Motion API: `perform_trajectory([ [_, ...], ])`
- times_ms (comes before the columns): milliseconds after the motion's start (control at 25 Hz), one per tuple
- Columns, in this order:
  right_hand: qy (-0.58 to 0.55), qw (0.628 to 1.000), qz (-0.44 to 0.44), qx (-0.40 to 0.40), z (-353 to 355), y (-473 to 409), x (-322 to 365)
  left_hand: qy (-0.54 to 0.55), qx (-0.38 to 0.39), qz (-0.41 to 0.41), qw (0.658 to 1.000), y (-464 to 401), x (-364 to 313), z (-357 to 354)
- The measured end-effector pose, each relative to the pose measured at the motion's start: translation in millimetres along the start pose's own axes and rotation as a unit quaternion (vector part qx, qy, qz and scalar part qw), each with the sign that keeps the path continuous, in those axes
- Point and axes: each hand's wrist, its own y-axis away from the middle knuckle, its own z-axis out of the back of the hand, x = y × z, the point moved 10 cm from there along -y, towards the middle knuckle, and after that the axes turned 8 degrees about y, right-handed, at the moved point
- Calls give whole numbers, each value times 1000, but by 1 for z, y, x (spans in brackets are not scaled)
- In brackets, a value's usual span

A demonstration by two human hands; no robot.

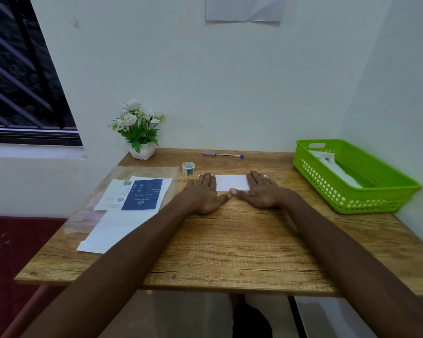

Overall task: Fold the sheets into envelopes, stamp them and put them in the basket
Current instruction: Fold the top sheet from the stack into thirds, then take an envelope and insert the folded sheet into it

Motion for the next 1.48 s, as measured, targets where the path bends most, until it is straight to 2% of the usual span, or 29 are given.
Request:
perform_trajectory([
  [480,-23,998,-62,-14,2,13,-2,7,-43,105,994,19,9,2],
  [600,-41,996,-74,-36,5,18,-2,10,-43,99,994,35,6,6],
  [720,-41,993,-83,-71,10,27,2,2,-50,61,997,58,3,15],
  [800,-15,989,-58,-135,23,38,21,22,-49,13,998,78,2,17],
  [880,-12,971,-11,-238,43,61,56,88,-68,-24,994,104,10,18],
  [960,-43,952,34,-302,57,87,96,173,-124,-34,976,134,30,24],
  [1000,-63,948,52,-309,58,97,116,209,-157,-35,965,150,43,27],
  [1080,-106,948,81,-290,52,109,152,245,-219,-35,944,184,69,33],
  [1200,-157,950,120,-243,40,118,195,234,-289,-10,928,229,109,42],
  [1280,-183,946,146,-226,32,121,219,198,-282,24,938,248,133,40],
  [1360,-196,942,161,-222,26,122,238,141,-239,44,960,256,146,33],
  [1480,-170,943,178,-223,19,122,257,88,-209,42,973,257,154,28],
])
